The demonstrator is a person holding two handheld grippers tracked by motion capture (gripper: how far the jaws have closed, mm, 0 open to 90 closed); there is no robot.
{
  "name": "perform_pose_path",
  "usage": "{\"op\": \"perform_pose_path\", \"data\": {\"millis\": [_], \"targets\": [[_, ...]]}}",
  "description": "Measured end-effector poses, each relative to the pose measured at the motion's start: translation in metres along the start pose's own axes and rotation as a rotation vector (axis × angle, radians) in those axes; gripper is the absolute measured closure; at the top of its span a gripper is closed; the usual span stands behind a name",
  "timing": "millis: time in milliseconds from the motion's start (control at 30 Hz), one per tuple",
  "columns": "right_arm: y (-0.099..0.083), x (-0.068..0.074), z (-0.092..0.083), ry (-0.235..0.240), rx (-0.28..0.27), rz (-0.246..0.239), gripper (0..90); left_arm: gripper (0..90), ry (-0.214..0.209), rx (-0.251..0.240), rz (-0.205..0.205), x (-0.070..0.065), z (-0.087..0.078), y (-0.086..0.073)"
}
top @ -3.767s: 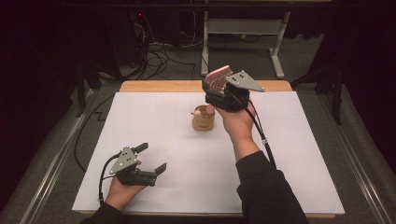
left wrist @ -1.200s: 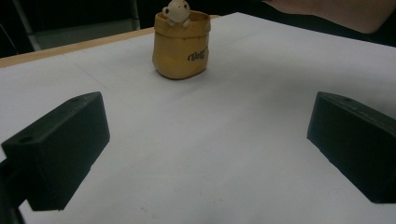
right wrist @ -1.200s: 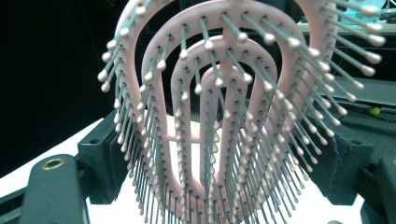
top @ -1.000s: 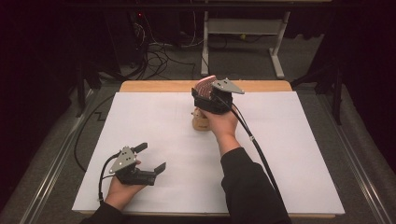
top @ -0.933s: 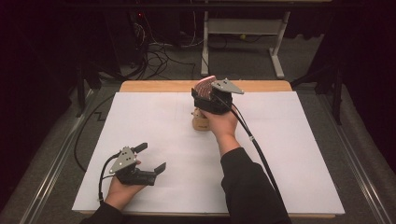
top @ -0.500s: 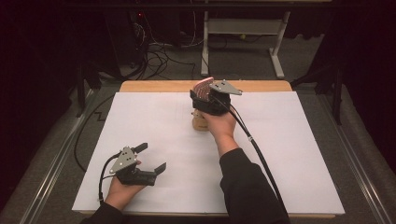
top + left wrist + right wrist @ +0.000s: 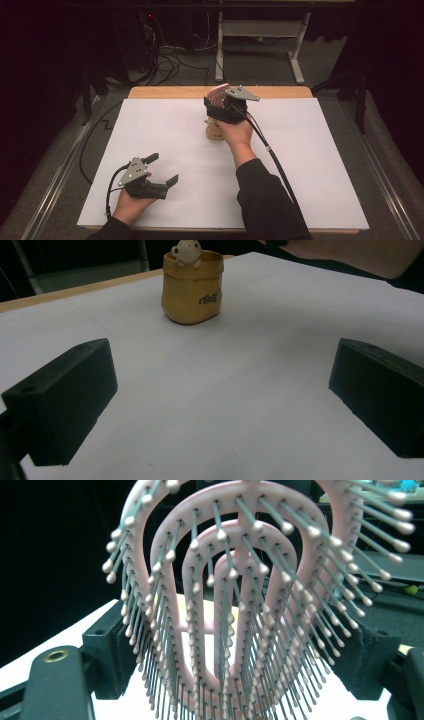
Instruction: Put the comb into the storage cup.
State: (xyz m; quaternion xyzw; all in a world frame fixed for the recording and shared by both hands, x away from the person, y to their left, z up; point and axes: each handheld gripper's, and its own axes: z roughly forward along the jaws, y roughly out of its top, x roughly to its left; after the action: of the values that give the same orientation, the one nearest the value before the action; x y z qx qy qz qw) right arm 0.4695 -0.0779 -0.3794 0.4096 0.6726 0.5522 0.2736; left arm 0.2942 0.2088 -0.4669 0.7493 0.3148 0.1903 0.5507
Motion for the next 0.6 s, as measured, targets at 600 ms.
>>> {"op": "perform_pose_path", "data": {"millis": [600], "targets": [[0.0003,-0.0058,-0.0076,0.001,0.018,0.013,19.0,0.0,-0.005,0.005,0.005,-0.0018,0.0011,-0.0003]]}}
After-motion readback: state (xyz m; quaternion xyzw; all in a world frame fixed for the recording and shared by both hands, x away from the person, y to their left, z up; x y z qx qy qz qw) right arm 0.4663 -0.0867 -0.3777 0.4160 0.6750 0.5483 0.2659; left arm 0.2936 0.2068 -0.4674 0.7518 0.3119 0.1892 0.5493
